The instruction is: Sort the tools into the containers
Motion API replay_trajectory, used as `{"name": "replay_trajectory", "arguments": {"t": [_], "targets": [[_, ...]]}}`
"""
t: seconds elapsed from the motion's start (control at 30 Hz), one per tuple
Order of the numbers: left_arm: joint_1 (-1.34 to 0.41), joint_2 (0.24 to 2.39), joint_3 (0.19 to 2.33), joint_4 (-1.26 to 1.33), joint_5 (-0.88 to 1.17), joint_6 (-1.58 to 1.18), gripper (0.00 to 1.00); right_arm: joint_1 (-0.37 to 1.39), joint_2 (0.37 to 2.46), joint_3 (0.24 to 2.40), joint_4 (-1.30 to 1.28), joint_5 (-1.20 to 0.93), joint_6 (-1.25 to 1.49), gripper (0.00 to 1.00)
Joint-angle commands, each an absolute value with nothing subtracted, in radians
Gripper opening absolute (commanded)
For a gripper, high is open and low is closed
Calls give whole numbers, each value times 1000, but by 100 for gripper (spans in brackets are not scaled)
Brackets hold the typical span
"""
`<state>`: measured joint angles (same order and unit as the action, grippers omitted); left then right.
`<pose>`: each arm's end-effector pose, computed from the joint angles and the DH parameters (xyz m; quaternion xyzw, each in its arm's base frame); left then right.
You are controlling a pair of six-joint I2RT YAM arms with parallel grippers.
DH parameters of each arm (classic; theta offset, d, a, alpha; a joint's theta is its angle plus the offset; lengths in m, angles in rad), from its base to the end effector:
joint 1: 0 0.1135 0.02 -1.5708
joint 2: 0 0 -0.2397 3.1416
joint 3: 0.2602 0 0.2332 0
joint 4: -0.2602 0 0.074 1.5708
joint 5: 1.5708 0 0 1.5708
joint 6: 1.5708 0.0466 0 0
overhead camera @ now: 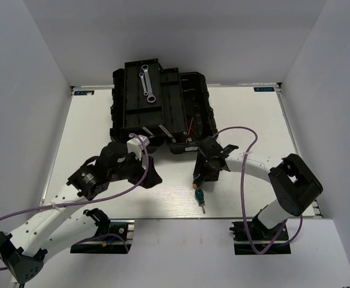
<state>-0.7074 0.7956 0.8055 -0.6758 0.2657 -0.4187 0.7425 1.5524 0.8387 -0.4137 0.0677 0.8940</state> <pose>0.1217 -0.1201 0.2734 0.1855 0.8739 -0.3320 0.3028 0.2062 0.1849 0.1421 0.0812 0.9716 0.1378 0.1743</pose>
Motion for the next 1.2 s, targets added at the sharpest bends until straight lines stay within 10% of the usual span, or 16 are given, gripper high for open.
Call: {"name": "replay_trajectory", "arguments": {"t": [0.0, 0.53, 1.17], "targets": [[-712, 784, 839, -695, 250, -407, 83, 762, 1582, 816, -371, 97, 925, 57], [-712, 787, 830, -661, 262, -407, 83, 772, 1536, 939, -434, 97, 839, 1], [-712, 851, 830, -554, 301, -397, 82, 714, 1320, 1199, -368, -151, 301, 0]]}}
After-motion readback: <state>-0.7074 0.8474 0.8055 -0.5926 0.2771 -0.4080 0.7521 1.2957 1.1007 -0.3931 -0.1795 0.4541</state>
